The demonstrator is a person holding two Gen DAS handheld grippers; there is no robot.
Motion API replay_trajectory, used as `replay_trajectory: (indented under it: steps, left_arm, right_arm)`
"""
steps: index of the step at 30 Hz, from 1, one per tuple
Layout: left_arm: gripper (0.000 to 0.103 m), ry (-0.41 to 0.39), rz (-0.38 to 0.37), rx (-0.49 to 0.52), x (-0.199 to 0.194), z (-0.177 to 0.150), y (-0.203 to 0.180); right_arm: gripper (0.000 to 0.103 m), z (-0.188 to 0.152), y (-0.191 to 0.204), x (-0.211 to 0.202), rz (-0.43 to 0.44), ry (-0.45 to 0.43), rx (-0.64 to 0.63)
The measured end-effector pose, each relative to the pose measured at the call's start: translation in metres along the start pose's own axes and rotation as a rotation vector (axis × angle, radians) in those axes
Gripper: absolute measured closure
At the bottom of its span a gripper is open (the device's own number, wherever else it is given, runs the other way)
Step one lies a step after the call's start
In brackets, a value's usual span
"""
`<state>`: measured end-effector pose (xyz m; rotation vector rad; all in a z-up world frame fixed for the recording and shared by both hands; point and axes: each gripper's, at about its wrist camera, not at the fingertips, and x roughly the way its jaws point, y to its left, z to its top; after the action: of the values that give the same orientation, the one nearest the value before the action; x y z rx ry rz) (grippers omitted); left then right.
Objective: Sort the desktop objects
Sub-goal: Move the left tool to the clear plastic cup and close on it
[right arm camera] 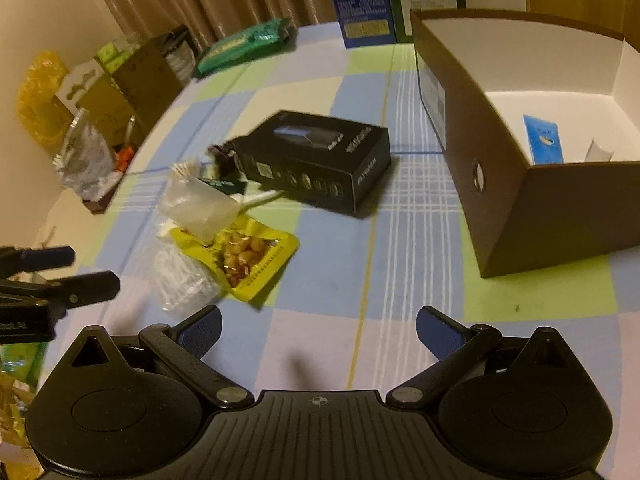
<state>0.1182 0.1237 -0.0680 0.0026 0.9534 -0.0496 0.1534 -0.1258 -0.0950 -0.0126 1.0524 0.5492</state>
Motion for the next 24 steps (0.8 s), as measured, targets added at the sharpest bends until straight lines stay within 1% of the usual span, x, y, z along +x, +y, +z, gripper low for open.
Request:
replay_trajectory:
  steps: [9, 17, 20, 24]
  left_arm:
    - [0.016, 0.025, -0.042, 0.076, 0.043, 0.019, 0.003]
    - [0.017, 0.033, -0.077, 0.138, 0.077, 0.043, 0.003]
    - [0.017, 0.045, -0.08, 0.168, 0.091, 0.05, 0.002]
    - [0.024, 0.07, -0.083, 0.198, 0.11, 0.055, 0.001]
  right_arm:
    - [0.002, 0.006, -0.014, 0.02, -0.048, 0.029, 0.063]
    - [0.002, 0.013, -0.026, 0.034, -0.072, 0.047, 0.118]
    - [0.002, 0.014, -0.029, 0.039, -0.075, 0.058, 0.133]
    - [0.002, 0.014, -0.031, 0.042, -0.077, 0.066, 0.143]
